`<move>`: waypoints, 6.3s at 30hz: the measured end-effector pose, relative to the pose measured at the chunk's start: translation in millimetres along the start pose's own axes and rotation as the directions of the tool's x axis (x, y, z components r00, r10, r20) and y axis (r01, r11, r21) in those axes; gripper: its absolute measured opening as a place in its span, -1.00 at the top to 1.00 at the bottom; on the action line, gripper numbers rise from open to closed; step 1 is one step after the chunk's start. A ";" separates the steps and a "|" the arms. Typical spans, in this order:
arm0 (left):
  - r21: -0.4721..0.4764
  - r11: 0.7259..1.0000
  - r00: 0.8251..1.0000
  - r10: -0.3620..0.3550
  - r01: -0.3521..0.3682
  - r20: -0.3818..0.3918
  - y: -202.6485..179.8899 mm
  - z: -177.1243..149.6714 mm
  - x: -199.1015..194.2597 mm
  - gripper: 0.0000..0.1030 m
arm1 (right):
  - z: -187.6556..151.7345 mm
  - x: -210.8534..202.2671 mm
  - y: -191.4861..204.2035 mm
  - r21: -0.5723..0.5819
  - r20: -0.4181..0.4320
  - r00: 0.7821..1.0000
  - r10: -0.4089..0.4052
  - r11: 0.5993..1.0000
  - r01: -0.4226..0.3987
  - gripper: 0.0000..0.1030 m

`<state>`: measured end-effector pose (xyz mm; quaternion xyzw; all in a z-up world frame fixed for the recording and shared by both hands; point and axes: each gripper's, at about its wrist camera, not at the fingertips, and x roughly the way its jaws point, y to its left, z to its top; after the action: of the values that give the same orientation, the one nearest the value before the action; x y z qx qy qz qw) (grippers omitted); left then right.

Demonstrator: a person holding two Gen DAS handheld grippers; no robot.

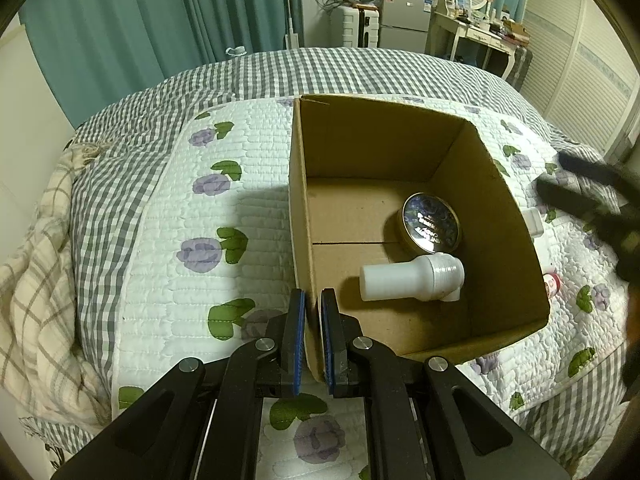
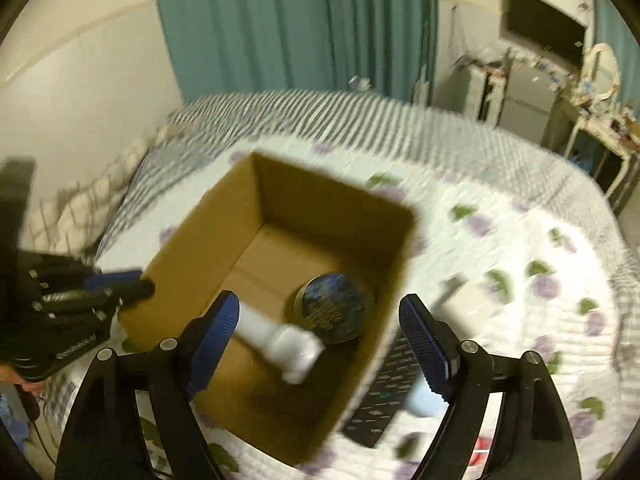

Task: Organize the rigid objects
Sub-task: 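Carry the white device into the box and open the right tool, then return the right tool and grasp the white-and-red bottle, then carry the bottle into the box and release it beside the tin, then grasp the black TV remote with the right tool and lift it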

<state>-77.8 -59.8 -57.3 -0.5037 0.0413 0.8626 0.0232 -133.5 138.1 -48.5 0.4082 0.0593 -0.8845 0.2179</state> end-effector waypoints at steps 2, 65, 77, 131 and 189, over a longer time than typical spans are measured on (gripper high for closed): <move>-0.002 1.000 1.000 -0.001 0.001 0.000 0.5 0.0 0.1 0.85 | 4.9 -19.1 -14.0 0.012 0.030 0.999 -0.040 0.999 0.040 -0.67; -0.003 1.000 1.000 0.001 -0.001 0.001 -1.0 -0.7 -0.9 0.85 | -133.1 4.0 -98.4 0.170 -0.195 0.957 -0.214 0.954 0.248 -0.48; -0.004 1.000 1.000 -0.001 0.001 0.001 0.1 -1.2 -1.0 0.85 | -26.4 -58.0 -57.6 0.054 0.059 0.985 -0.159 0.986 0.156 -0.48; 0.003 1.000 1.000 -0.001 0.001 -0.021 -0.6 1.1 5.2 0.85 | -5.3 -20.3 -75.7 0.038 0.080 0.977 -0.196 0.980 0.194 -0.83; 0.002 1.000 1.000 0.002 -0.002 -0.024 -1.8 -2.8 8.8 0.85 | -125.0 53.3 -51.2 0.230 -0.126 0.992 -0.015 0.972 0.044 0.65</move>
<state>-79.6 -58.3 -66.5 -0.5139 0.0431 0.8564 0.0224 -99.1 201.4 -174.6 0.4838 -0.0250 -0.8616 0.1516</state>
